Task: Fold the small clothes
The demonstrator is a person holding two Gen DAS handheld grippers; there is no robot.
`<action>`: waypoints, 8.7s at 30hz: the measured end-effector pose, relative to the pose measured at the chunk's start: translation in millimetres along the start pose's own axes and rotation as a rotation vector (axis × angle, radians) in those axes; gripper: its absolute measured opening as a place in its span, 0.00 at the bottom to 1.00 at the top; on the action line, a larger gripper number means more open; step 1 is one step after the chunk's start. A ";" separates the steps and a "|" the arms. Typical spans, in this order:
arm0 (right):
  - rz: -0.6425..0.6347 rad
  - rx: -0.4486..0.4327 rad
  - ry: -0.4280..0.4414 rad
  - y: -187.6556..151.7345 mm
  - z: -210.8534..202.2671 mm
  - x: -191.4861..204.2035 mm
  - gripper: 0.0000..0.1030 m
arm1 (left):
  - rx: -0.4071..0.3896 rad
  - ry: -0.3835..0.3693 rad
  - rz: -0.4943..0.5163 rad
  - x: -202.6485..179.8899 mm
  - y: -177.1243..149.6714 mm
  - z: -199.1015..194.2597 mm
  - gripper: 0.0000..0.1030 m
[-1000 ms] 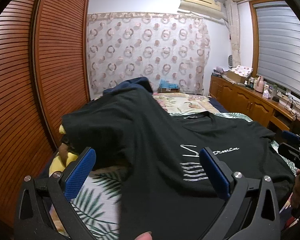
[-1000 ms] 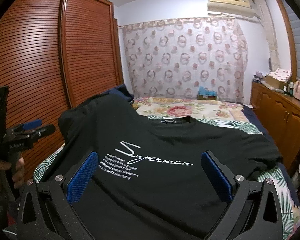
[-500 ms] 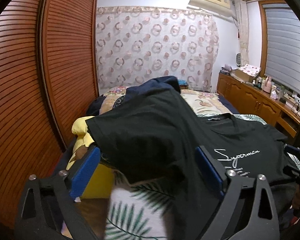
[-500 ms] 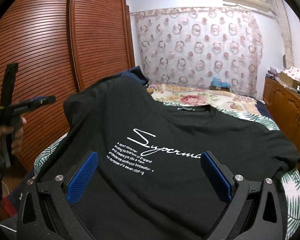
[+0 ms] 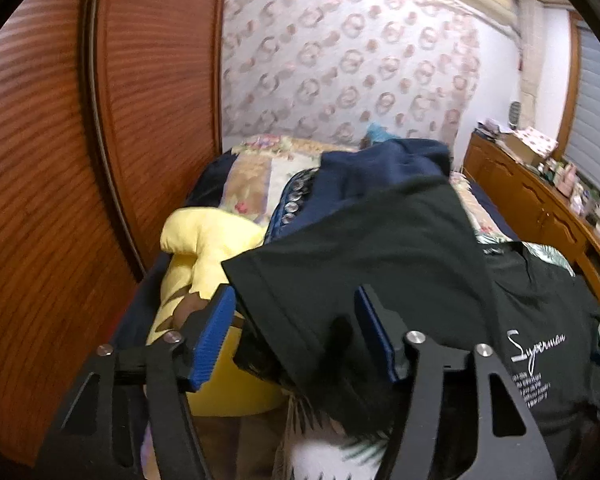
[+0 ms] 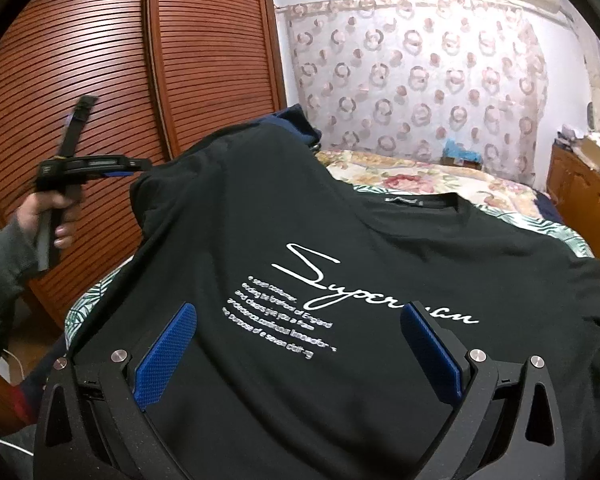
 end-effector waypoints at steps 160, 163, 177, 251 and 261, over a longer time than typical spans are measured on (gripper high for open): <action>-0.072 0.103 0.129 61.8 46.1 95.4 0.84 | 0.055 -0.189 0.277 -151.5 -82.3 -41.0 0.78; -0.082 0.148 0.176 64.3 70.8 114.5 0.74 | 0.084 -0.160 0.246 -133.0 -92.4 -33.6 0.78; -0.060 0.218 0.184 43.3 57.5 107.4 0.05 | 0.054 -0.181 0.235 -129.0 -93.0 -45.4 0.78; 0.042 0.372 -0.005 87.9 183.1 18.1 0.37 | 0.069 -0.255 0.240 -201.3 -79.6 -19.6 0.79; 0.105 0.414 0.101 73.1 184.4 31.8 0.35 | 0.165 -0.227 0.281 -213.8 -91.3 7.8 0.79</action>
Point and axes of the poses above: each gripper's, at about its wrist camera, not at the fingertips, and z roughly the way its jaws point, x to its left, y to its top, the point moved 10 cm from there along z, roughly the way its jaws point, and after that the axes turned 6 degrees about z, right-handed, at the moved point
